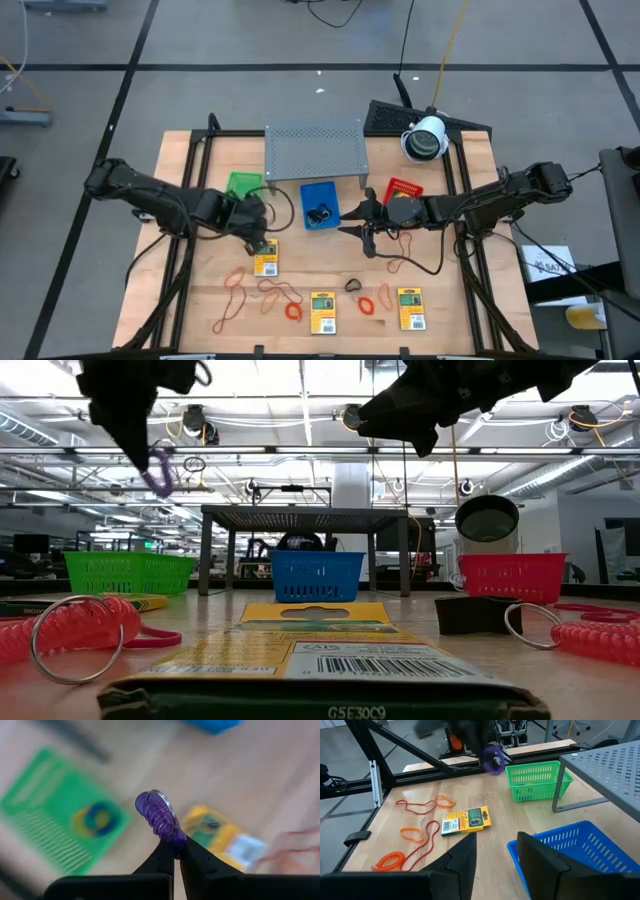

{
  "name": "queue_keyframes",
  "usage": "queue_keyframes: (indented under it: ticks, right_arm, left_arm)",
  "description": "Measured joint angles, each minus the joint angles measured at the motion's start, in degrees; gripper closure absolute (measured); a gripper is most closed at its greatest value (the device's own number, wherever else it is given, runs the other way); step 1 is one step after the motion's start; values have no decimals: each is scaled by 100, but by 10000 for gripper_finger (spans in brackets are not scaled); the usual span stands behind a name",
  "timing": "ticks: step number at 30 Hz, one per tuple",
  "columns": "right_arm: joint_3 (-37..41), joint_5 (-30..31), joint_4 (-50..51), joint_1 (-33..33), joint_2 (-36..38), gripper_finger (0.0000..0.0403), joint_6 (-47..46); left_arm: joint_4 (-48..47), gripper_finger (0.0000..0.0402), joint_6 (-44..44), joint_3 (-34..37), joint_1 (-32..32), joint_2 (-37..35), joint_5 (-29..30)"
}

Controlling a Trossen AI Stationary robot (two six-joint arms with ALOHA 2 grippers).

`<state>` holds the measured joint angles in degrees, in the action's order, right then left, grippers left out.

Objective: Pick & Place Office Desk Supplies
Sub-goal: Put the purple spring keychain into the green bin, then put the orange rubber band into the blue bin

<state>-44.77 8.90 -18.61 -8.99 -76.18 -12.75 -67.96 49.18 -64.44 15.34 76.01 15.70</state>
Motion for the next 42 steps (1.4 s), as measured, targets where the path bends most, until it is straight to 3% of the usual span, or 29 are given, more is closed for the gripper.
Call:
queue_keyframes:
  ticks: [6,14,21,28,30,35,42]
  right_arm:
    - [0,1,-1,-1,0,273,40]
    - [0,1,-2,0,0,273,39]
    - [0,1,-1,0,0,273,39]
    - [0,1,-2,-1,0,273,39]
    - [0,1,-1,-1,0,273,39]
    - [0,1,0,-1,0,273,41]
    - [0,-1,2,0,0,273,146]
  left_arm:
    - [-1392,386,610,-32,-328,0,436]
    - [-1451,381,343,-32,-961,0,1121]
    - [-1454,309,150,-32,-1465,0,1126]
    - [-1436,236,-142,-32,-1562,0,913]
    - [-1441,220,-204,-32,-1499,0,668]
    - [-1423,205,-308,-29,-939,0,-811]
    - [-702,204,581,73,722,-2,-992]
